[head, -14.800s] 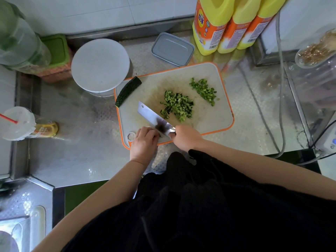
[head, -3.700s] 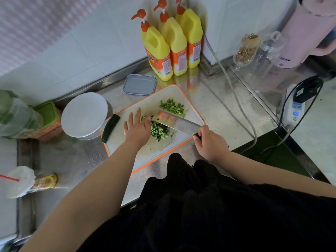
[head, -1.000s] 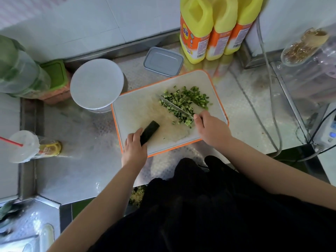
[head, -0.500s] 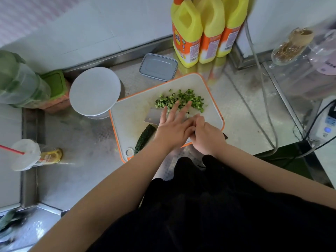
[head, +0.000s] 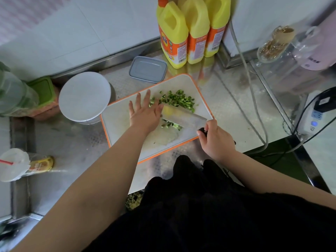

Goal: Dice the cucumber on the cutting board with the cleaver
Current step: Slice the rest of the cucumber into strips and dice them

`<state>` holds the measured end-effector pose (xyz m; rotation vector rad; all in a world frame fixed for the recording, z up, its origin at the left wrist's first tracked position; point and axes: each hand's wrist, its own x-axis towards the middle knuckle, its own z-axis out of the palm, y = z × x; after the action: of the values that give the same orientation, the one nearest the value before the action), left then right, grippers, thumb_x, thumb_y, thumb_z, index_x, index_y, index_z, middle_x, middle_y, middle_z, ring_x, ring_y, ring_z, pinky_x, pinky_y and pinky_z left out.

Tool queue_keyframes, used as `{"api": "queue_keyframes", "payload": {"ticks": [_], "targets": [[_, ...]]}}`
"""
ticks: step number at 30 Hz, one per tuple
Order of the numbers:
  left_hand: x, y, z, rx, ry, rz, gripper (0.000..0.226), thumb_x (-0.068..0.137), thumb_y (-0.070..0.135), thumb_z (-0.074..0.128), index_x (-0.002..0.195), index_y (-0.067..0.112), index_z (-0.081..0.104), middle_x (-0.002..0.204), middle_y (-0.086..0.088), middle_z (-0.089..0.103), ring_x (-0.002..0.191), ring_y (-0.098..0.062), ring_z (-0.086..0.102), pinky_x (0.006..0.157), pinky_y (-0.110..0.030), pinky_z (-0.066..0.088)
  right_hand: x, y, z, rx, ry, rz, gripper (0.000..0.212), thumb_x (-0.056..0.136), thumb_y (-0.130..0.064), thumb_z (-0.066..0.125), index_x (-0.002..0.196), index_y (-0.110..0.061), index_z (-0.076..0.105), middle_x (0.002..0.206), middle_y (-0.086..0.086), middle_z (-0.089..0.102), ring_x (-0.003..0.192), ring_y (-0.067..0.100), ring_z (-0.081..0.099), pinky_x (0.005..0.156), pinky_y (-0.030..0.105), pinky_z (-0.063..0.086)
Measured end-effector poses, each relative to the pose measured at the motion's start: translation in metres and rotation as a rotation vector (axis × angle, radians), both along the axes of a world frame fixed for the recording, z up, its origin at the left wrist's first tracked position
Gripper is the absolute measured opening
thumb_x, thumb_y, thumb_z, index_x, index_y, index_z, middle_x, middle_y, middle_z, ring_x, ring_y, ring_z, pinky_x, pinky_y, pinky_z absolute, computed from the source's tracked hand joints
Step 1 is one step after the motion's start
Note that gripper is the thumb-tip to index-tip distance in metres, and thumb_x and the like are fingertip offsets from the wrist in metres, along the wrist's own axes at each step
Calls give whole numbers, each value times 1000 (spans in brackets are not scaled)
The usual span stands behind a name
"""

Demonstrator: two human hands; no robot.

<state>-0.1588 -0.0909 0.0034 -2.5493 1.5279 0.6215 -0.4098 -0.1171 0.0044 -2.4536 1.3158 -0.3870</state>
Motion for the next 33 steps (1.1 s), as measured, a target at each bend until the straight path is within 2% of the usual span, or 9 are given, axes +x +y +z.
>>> {"api": "queue_keyframes", "payload": {"ticks": [4,7,9,12,16,21,24,27,33], "targets": [[6,0,8,-180,166,181,53,103,46,16,144,25,43,161,2,15,148,-23,5,118,-46,4,-1,2,-7,65,-54,-124,29,87,-23,64,94,-2,47,55,7,56,45,33,58,42,25,33],[9,6,14,-381,360,292,45,104,38,31,90,14,66,99,-9,66,112,-33,55,82,-37,40,7,3,-7,132,-100,-129,31,94,-29,54,107,-2,46,73,10,66,61,34,65,50,29,40],[13,11,11,-409,409,308,36,103,33,40,96,14,70,94,-9,69,102,-30,60,77,-33,42,14,4,-4,153,-161,-108,31,95,-29,51,111,-4,46,81,6,67,66,32,65,52,30,43],[23,11,-3,-404,424,285,38,101,21,43,135,29,56,124,4,65,118,-16,54,94,-25,38,24,5,4,209,-213,-94,28,96,-28,50,112,-5,46,81,-1,63,66,30,63,55,37,49],[30,0,-20,-366,405,180,45,94,8,49,136,23,55,153,-7,34,142,-24,28,115,-33,23,33,7,10,269,-208,-83,28,97,-30,46,114,-8,44,76,-5,58,64,28,61,55,40,49],[40,29,-7,-563,378,488,33,97,35,52,123,19,64,124,-4,62,110,-20,58,97,-29,42,41,5,14,448,-238,-36,34,95,-40,48,115,-14,43,64,-6,53,58,18,53,57,35,44],[34,76,-13,-344,305,565,38,93,47,52,119,21,59,114,-3,61,104,-25,59,91,-38,47,54,3,14,602,-137,4,36,92,-45,52,115,-18,47,83,0,61,77,21,58,70,33,44],[11,111,-23,-86,198,444,43,90,43,60,126,22,52,120,-5,52,110,-29,50,88,-42,46,74,4,9,652,-34,61,25,95,-39,50,96,-15,49,75,-2,52,80,25,55,69,31,37],[0,121,-39,-235,64,4,44,92,11,53,129,35,55,133,6,49,127,-21,36,103,-33,25,106,-4,8,582,93,185,32,96,-33,48,70,-16,39,61,0,44,64,24,47,56,33,29]]}}
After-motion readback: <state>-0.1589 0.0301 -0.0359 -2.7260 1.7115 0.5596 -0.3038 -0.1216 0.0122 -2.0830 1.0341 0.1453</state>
